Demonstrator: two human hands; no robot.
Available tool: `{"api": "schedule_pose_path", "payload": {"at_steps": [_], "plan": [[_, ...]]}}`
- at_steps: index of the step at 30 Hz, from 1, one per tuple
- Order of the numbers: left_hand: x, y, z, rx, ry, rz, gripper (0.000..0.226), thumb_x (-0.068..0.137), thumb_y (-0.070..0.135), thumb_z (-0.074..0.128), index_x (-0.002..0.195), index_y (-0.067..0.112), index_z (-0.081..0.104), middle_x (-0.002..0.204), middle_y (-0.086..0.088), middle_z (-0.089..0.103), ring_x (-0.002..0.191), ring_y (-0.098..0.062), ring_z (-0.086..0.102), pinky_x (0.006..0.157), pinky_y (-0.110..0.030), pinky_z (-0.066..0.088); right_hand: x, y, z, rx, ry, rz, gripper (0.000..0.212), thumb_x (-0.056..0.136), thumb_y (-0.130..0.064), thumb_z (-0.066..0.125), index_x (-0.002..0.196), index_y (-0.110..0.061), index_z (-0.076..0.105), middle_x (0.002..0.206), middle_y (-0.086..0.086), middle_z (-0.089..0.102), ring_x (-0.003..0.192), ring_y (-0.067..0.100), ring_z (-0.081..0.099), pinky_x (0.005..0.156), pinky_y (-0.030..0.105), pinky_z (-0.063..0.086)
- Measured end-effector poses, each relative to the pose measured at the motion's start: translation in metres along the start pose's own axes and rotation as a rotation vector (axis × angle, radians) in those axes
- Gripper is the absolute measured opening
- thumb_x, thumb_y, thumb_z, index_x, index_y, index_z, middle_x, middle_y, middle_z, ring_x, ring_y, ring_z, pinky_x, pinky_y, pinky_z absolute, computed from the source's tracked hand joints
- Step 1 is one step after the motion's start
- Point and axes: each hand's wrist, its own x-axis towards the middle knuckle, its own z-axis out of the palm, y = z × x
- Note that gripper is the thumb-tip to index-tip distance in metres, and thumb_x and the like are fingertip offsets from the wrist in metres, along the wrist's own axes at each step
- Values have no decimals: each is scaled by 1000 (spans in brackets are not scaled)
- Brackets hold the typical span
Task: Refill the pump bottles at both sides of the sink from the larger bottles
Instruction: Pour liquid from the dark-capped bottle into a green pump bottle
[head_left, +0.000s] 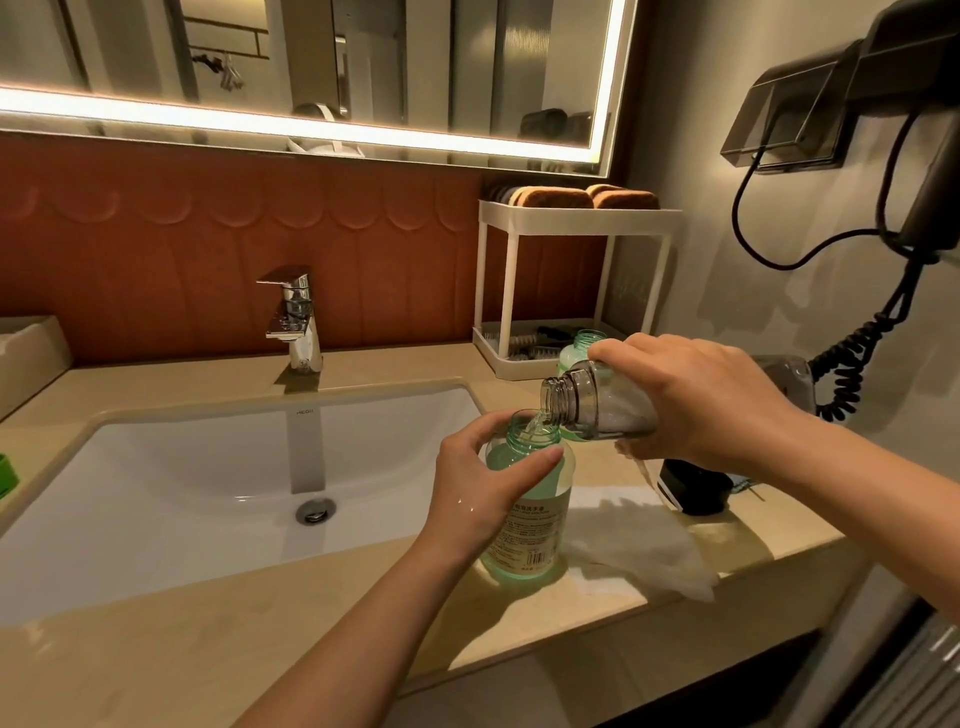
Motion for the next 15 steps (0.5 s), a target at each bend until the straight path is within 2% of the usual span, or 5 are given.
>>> {"api": "schedule_pose_path", "payload": {"at_steps": [5,11,15], "plan": [[0,1,0,0,-1,10,31,73,21,78,99,31,64,97,21,64,90,19,55,73,2,39,1,2,1,-15,4,-22,81,71,-46,74,137,-31,31,120,-6,55,101,19,55,67,25,36],[0,1,0,0,-2,7,32,73,23,78,100,31,64,98,21,64,91,19,54,73,1,39,3,3,-1,-42,6,-42,82,72,-44,74,140,-30,30,123,-6,54,104,18,54,69,23,33],[0,0,0,2,2,7,32,72,24,78,99,35,63,99,21,64,92,18,55,74,1,40,3,3,-2,-40,7,-57,81,73,-43,74,140,-28,30,124,-4,54,103,18,54,72,26,40]]}}
